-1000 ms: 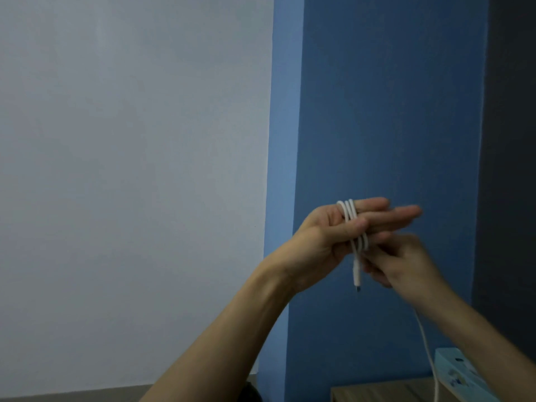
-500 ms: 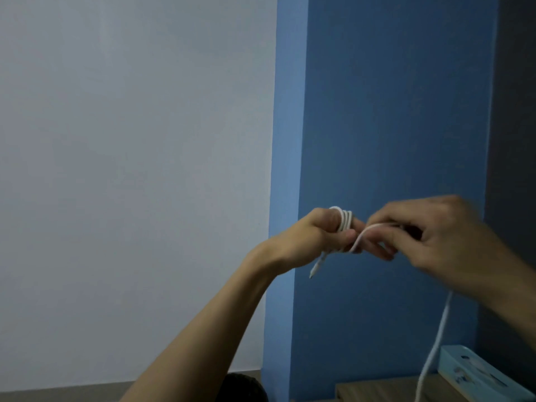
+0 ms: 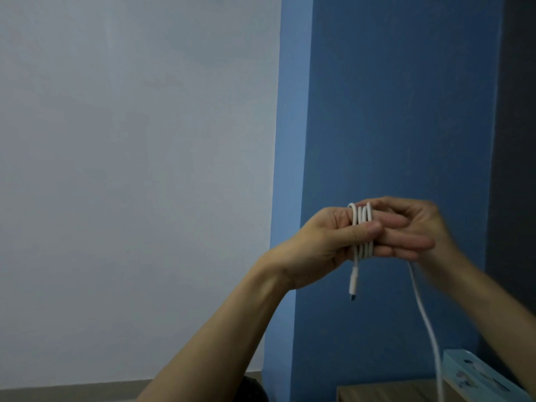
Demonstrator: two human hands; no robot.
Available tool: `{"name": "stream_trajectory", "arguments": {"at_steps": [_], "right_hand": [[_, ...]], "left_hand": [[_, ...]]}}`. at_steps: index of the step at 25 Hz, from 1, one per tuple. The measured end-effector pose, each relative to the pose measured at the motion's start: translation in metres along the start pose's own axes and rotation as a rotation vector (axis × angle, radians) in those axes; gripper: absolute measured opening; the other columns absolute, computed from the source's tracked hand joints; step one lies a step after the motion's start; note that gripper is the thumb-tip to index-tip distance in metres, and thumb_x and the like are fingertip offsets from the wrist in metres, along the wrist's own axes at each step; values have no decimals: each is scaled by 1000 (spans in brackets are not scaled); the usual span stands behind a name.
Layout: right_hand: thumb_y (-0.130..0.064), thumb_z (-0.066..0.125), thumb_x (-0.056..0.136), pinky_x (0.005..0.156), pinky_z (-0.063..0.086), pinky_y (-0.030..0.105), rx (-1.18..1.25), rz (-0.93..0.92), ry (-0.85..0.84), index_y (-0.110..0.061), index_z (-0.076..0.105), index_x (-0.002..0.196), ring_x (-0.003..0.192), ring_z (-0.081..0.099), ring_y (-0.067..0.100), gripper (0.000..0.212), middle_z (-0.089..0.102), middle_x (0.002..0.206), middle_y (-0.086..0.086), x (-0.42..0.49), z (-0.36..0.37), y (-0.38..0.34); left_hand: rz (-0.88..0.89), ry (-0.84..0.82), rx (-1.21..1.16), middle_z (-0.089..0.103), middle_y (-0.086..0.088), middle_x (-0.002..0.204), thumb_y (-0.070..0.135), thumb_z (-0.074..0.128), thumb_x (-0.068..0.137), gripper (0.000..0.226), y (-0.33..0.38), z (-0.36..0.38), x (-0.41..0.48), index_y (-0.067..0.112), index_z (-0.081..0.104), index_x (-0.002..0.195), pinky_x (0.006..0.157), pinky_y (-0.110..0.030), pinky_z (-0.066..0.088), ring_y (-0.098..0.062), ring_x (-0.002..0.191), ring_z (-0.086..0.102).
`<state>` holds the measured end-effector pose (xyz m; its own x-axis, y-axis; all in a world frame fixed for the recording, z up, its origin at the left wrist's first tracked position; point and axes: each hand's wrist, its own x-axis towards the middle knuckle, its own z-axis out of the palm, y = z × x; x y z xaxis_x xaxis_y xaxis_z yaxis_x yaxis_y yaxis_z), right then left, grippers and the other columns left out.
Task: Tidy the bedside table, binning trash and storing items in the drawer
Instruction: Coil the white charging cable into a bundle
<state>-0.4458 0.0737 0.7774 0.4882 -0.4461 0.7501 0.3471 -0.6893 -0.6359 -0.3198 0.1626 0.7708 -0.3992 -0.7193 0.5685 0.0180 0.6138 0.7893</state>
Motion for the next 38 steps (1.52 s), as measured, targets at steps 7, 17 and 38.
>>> {"name": "stream_trajectory", "arguments": {"at_steps": [7, 17, 38], "right_hand": [[-21, 55, 90, 34, 28, 16, -159, 98, 135, -13, 56, 50, 34, 37, 8, 41, 48, 36, -2, -3, 17, 22], [-29, 49, 90, 48, 41, 23, -843, -69, -309, -10, 66, 83, 49, 54, 11, 27, 58, 56, 5, -46, 19, 15], [-18, 61, 72, 39, 37, 12, -16, -23, 8, -31, 71, 58, 42, 50, 3, 22, 58, 45, -9, -3, 12, 0]], "left_hand": [[92, 126, -118, 46, -11, 134, -4, 32, 95, 29, -2, -2, 0, 8, 48, 117, 81, -15, 51, -11, 102, 66], [28, 311, 253, 62, -9, 126, -8, 39, 92, 37, 5, -23, -5, 17, 63, 105, 106, -22, 40, -12, 119, 57], [85, 163, -134, 73, -11, 104, 4, 39, 92, 27, -5, 9, -10, 4, 64, 104, 75, -14, 50, -14, 89, 69]]}}
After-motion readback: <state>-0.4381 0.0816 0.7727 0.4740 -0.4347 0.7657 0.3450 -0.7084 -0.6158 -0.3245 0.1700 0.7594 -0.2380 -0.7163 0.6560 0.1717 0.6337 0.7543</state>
